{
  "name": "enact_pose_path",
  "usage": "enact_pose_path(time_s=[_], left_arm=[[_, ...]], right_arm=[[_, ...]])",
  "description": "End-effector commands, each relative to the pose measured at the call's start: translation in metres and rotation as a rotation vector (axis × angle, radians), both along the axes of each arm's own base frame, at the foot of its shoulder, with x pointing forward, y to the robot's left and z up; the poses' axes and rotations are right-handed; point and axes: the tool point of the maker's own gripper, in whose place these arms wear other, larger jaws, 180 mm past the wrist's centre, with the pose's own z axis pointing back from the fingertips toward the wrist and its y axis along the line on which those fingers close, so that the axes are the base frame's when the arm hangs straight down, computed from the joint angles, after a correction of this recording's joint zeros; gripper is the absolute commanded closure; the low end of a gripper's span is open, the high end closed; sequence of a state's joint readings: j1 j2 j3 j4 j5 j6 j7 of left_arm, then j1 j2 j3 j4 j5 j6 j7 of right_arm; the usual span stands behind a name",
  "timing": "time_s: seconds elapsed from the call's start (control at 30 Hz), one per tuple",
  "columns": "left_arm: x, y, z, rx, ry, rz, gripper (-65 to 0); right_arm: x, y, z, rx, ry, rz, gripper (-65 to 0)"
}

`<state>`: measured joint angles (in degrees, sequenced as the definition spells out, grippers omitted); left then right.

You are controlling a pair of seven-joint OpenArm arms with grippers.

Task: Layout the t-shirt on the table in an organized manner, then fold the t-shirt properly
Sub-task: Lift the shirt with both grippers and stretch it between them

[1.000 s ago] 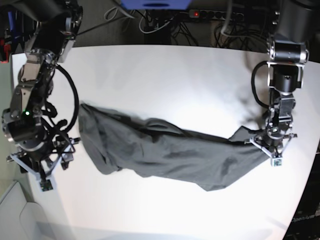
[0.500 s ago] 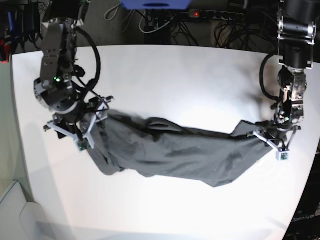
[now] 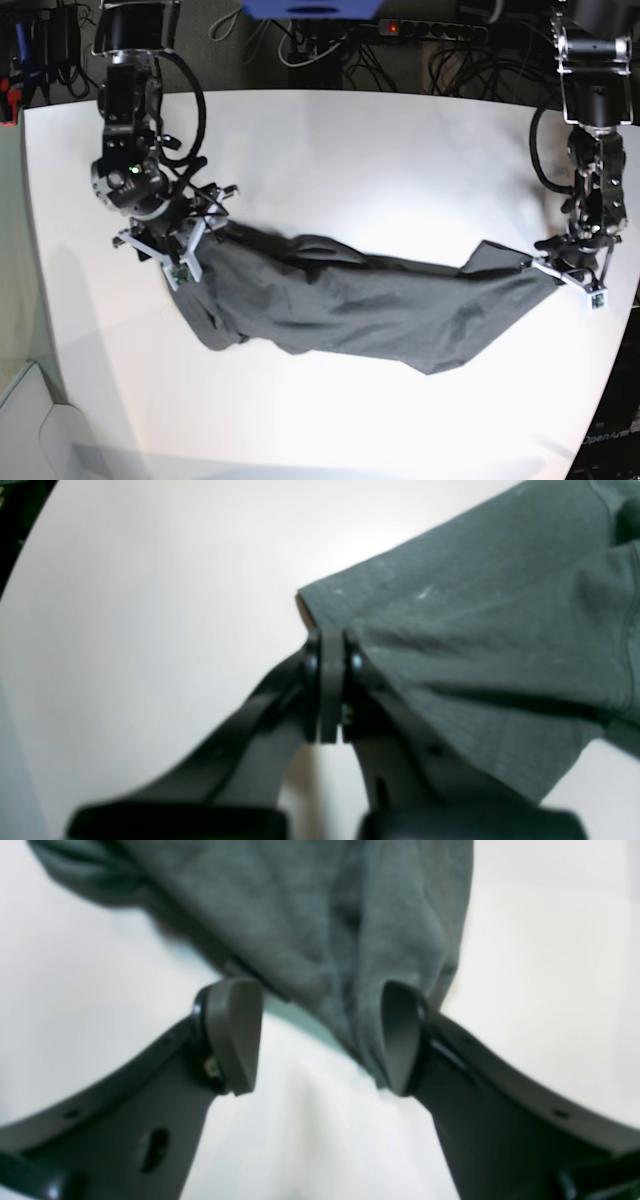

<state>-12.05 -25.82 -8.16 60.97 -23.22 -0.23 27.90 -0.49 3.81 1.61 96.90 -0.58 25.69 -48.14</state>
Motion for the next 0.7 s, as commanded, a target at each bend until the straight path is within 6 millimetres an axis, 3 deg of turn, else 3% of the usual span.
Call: enact_pose_path(time_s=[0.0,0.23,0.37,0.57,0.67], left_arm=[[0.012,0.009,0.021,0.028,-0.06,0.004,-0.2],[0.017,0.001,0.022,0.01,-0.075,0.0,-0.2],[0.03,-0.006,0.034,0.007,-0.14,-0.004,-0.2],[0.033,-0.02,0.029,-0.003,-0.156,-0.011,-0.2],[0.033,-0.026,0.011,0.008,-0.11,-0.008,-0.2]], right_arm=[[0.013,0.0,0.013,0.013,-0.053,0.0,-38.1],[0.021,-0.007,0.015,0.0,-0.058,-0.003,-38.1],[0.028,-0.018,0.016,-0.001,-0.065,-0.032,-38.1],[0.037,-0.027,0.013,0.016,-0.072,-0.058,-37.9],[0.039,-0.027,0.008,0.019,-0.057,-0.059,-35.4]])
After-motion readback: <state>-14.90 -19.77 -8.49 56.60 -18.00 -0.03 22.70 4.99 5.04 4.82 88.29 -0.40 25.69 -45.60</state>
